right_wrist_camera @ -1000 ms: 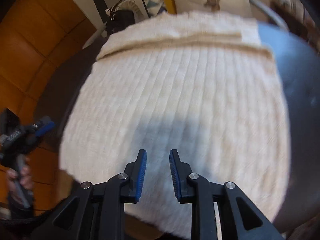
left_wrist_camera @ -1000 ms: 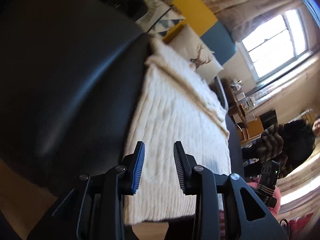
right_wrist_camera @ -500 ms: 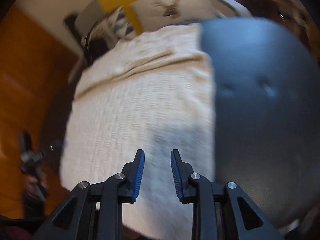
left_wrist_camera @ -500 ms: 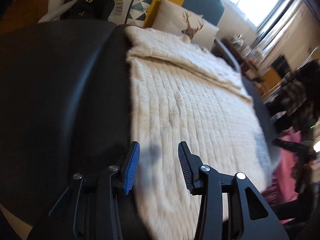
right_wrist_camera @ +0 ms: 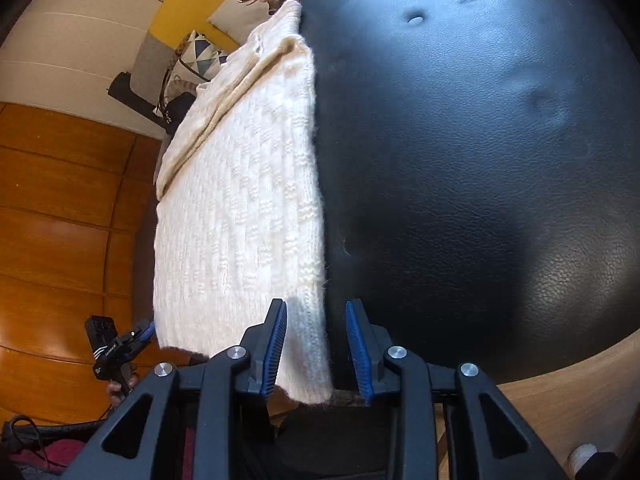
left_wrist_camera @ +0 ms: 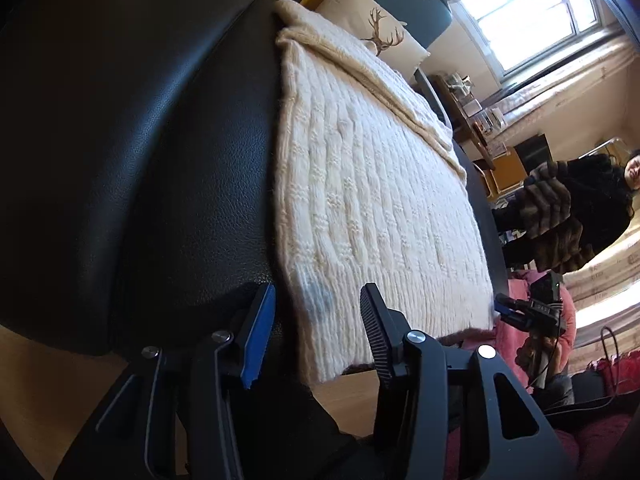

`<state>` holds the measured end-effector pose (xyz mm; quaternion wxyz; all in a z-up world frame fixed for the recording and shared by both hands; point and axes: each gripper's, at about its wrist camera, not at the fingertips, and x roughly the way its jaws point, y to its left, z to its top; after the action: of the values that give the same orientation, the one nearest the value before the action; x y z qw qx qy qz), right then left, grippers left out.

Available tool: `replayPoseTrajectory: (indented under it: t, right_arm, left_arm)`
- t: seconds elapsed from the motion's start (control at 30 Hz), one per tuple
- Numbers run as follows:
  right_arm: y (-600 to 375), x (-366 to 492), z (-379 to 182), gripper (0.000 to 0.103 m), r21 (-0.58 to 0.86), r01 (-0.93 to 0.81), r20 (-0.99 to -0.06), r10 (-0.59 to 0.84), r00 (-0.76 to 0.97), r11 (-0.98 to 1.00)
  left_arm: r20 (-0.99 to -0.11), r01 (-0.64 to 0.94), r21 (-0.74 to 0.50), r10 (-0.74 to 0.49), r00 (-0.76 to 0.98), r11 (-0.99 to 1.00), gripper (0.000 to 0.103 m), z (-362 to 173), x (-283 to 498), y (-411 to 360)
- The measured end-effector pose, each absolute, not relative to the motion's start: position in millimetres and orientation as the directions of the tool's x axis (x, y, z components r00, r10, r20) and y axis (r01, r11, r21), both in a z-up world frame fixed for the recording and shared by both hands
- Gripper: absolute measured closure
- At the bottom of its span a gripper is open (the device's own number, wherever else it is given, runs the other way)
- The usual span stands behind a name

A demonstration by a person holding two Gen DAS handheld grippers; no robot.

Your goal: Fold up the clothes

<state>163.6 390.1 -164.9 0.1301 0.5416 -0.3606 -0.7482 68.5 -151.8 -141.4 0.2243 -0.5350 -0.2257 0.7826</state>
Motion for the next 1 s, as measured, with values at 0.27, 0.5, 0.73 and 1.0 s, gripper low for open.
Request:
replayPoseTrajectory:
  t: [0.27,0.5,0.73,1.0]
  right_arm:
    - [375,157,-167,0.070,0.694,-0.179,-0.704,-0.604,-0.374,-0.698]
    - [374,155,-168,0.070,0.700,-0.190,-0.699,-0.607,-0.378,-0.688]
    - [373,152,-165,0.070,0.692,-0.191,-0.706,-0.599,-0.378,-0.696]
    - [366,151,-108,0.068,0.541,-0.150,-0.745,-0.389,-0.541,-0.827]
  left_arm:
    - [-0.676,-0.038,-0.686,0.656,-0.337,-0.726,0.055,-142,67,-166]
    - [-0.648,0.036,-0.736,0.689,-0.325,-0.676,0.053,-150,80,-170]
    - [-0.568,0.094,-0.817,0.770,-0.291,-0.568,0.050,-170,80,-158]
    - [-0.621,0.092,-0.774,0.724,-0.299,-0.626,0.047,-166,84,-162]
